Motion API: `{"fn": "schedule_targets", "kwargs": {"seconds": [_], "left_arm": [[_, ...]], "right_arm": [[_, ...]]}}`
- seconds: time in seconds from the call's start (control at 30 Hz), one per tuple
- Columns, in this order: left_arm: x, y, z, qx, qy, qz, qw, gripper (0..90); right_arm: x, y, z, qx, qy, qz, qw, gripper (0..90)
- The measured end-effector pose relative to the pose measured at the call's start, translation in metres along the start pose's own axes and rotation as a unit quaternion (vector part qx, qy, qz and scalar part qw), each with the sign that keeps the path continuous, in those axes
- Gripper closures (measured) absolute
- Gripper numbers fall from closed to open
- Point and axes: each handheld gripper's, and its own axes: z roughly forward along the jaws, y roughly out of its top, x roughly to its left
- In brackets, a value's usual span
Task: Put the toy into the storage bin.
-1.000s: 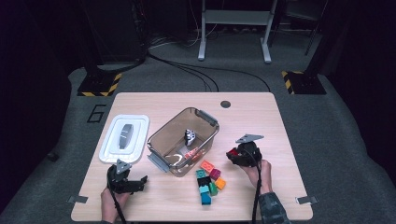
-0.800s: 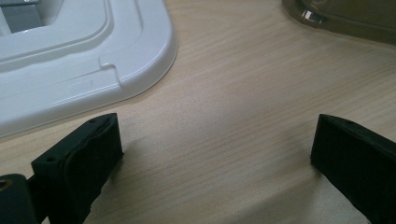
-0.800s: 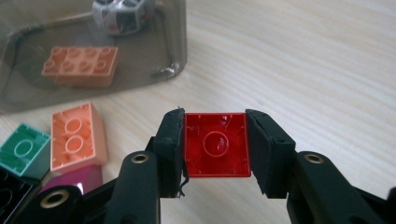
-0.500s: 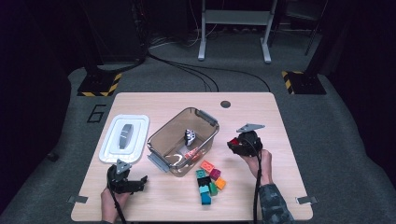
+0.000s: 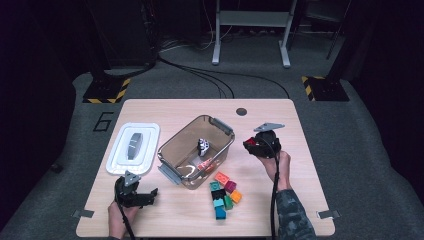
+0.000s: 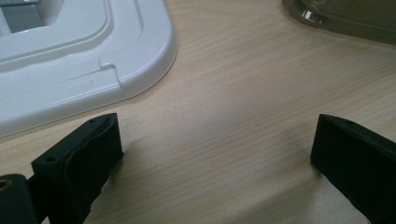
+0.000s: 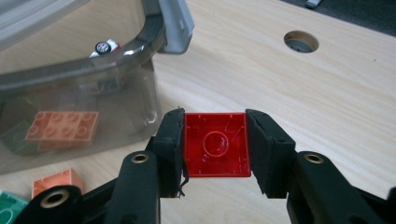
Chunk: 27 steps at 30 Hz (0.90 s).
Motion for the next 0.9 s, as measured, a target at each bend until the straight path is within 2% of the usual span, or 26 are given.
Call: {"fn": "schedule_targets", "kwargs": {"seconds": [0.3, 0.47, 0.9], "left_arm": [[0.0, 0.0, 0.0, 0.0, 0.0, 0.0, 1.0, 1.9], [0.0, 0.0, 0.0, 0.0, 0.0, 0.0, 1.0, 1.9], [0.0, 0.0, 0.0, 0.0, 0.0, 0.0, 1.0, 2.0]], "right_arm": [[-0.002, 0.018, -0.001, -0.012, -0.007, 0.0, 0.9999, 58.7], [-0.002, 0.03, -0.003, -0.023, -0.009, -0.007, 0.9997, 58.7], [0.014, 0.06, -0.005, -0.044, -0.005, -0.028, 0.9986, 58.7]]}}
